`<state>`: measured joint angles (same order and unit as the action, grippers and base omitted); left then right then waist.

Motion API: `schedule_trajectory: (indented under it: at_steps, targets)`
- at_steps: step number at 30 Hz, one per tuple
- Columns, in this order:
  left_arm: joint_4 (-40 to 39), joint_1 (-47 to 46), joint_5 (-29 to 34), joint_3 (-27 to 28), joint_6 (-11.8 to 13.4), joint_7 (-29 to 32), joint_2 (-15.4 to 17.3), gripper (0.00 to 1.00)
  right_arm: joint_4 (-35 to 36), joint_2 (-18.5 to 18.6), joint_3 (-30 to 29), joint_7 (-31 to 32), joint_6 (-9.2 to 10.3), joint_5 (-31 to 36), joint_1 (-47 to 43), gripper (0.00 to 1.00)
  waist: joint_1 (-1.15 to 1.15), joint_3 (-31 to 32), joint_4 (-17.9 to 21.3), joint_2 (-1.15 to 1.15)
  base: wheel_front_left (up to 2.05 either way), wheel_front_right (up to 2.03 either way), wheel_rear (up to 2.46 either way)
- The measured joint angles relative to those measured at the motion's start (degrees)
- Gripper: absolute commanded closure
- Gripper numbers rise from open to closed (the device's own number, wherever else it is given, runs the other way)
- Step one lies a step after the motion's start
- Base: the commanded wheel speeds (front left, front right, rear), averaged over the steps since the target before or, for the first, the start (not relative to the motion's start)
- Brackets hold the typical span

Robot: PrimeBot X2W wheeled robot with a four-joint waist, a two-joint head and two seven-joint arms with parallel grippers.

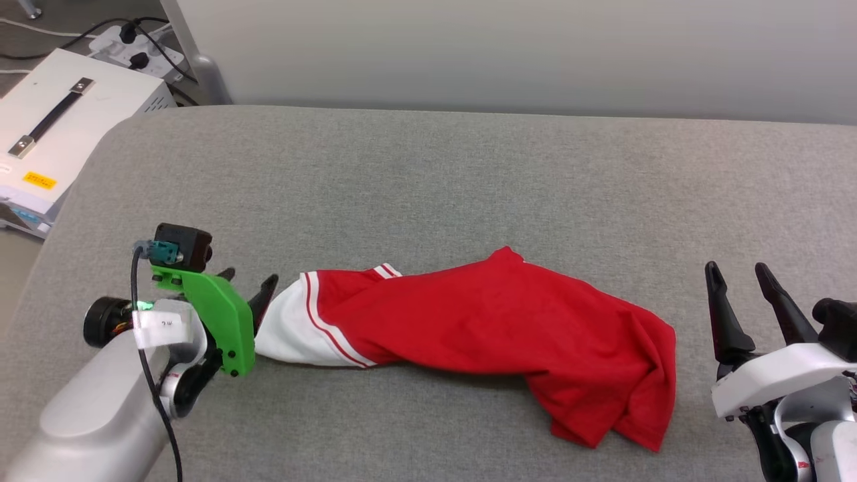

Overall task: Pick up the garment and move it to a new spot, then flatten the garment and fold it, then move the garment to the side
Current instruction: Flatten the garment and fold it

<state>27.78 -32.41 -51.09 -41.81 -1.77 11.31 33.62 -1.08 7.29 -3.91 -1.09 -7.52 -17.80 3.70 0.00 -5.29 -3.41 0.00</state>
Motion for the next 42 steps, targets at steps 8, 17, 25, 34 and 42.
schedule_trajectory:
  at_steps: [8, 17, 25, 34, 42]
  targets:
    - [-5.5, 3.6, 6.3, 2.8, 3.9, -22.7, -3.1, 0.0, -0.2, 1.5, 0.5, 4.1, 0.0, -0.1, -0.9, 0.0, 0.0, 1.8, -2.5, 0.0, 0.0, 0.0, 0.0]
    - [-24.0, 17.4, 17.1, 13.7, 11.1, -26.0, -8.3, 0.0, -0.8, 2.9, -1.0, 15.1, 0.0, -0.1, -3.2, 0.0, 0.0, 3.1, -5.4, 0.0, 0.0, 0.0, 0.0]
    - [-27.6, 26.0, 25.4, 18.8, 7.5, -26.0, -13.4, 0.0, 1.1, 3.1, -2.5, 32.2, 0.0, 0.5, -3.9, 0.0, 0.0, 2.5, -6.3, 0.0, 0.0, 0.0, 0.0]
    - [-26.8, 25.9, 30.0, 22.7, 2.5, -26.0, -17.6, 0.0, 3.6, 2.6, -5.1, 49.6, 0.01, 3.0, -0.3, 0.0, 0.0, -0.5, -7.7, 0.0, 0.0, 0.0, 0.0]
    - [-25.3, 25.7, 32.2, 25.1, -0.5, -26.0, -20.5, 0.0, -2.4, 1.5, -6.0, 50.7, 0.0, 4.6, 1.5, 0.0, 0.0, -3.1, -10.1, 0.0, 0.0, 0.0, 0.0]
